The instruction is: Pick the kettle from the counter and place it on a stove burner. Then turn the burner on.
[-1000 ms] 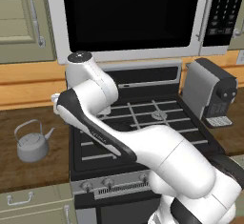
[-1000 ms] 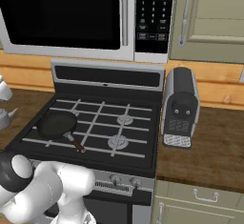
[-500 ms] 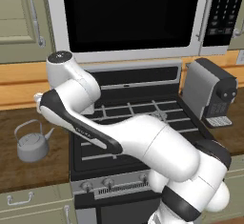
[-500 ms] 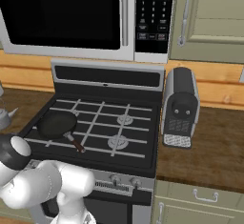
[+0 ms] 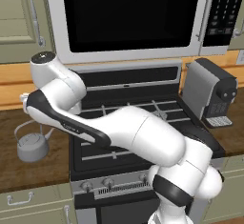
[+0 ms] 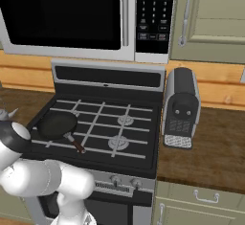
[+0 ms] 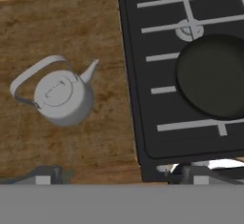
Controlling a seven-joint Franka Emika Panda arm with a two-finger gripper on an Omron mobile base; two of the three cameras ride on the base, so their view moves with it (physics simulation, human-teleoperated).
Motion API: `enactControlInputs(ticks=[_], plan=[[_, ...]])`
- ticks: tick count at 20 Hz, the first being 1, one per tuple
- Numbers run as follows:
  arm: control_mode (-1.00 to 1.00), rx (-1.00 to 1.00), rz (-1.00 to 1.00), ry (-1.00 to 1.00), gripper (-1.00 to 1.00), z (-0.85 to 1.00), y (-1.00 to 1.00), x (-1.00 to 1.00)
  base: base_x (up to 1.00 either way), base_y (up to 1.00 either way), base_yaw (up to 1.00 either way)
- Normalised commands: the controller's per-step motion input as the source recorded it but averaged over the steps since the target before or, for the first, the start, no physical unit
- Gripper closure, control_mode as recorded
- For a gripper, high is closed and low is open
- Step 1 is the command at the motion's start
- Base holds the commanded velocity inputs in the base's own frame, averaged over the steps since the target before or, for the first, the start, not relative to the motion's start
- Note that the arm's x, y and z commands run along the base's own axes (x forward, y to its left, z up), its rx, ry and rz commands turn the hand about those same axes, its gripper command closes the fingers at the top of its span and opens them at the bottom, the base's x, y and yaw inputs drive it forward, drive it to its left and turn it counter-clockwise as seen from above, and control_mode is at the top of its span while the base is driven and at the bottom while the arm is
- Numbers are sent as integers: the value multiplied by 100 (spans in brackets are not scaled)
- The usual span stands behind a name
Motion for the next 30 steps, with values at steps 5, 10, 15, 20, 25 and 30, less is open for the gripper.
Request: enactControlInputs(ticks=[5, 10, 15, 20, 25, 30], plan=[[-100, 0, 0, 0, -100, -19, 18, 11, 0, 0, 0], [-100, 0, 0, 0, -100, -23, 21, 19, 0, 0, 0], [-100, 0, -1, -1, -100, -9, 19, 25, 0, 0, 0], [-100, 0, -3, 0, -100, -6, 24, 16, 0, 0, 0], [-100, 0, -5, 0, -100, -7, 35, 17, 0, 0, 0], [-100, 0, -6, 0, -100, -2, 34, 29, 0, 0, 0]])
